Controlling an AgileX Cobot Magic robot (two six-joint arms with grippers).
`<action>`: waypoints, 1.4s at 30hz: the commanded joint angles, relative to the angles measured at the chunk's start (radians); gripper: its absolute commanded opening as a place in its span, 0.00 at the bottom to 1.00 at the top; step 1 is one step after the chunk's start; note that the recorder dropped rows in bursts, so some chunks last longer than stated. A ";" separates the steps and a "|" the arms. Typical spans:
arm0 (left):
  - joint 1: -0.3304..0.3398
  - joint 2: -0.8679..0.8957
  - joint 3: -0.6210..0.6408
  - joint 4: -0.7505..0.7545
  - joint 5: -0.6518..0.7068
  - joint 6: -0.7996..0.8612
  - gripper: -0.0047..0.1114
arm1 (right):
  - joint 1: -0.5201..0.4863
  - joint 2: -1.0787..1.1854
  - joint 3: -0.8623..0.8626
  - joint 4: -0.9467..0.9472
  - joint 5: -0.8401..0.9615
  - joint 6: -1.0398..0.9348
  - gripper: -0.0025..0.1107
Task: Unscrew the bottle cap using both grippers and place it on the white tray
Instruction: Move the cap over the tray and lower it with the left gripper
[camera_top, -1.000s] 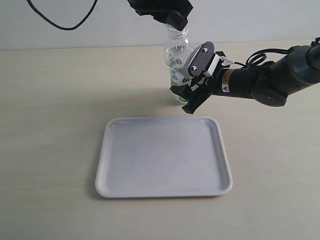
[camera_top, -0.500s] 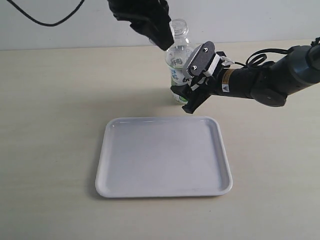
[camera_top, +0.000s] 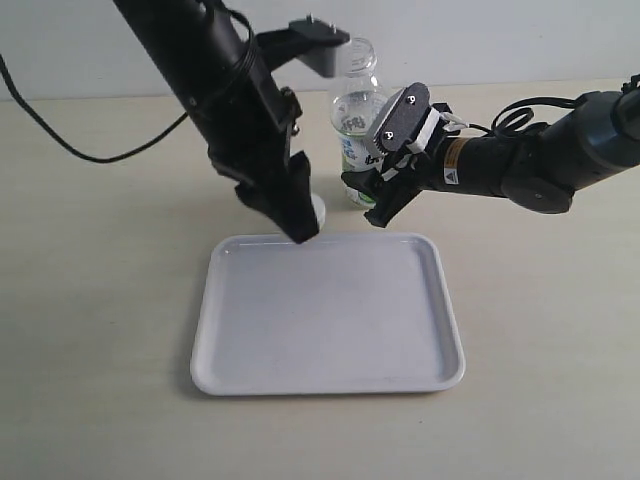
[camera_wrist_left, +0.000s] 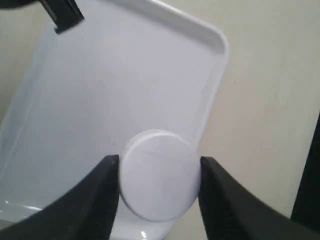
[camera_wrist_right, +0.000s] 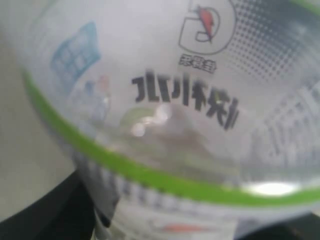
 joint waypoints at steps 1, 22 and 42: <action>-0.022 -0.012 0.114 0.078 -0.100 0.063 0.04 | -0.007 0.041 0.020 -0.040 0.206 -0.027 0.02; -0.042 0.071 0.323 -0.025 -0.435 0.257 0.04 | -0.007 0.041 0.020 -0.038 0.206 -0.027 0.02; -0.042 0.137 0.323 -0.010 -0.476 0.265 0.74 | -0.007 0.041 0.020 -0.038 0.206 -0.027 0.02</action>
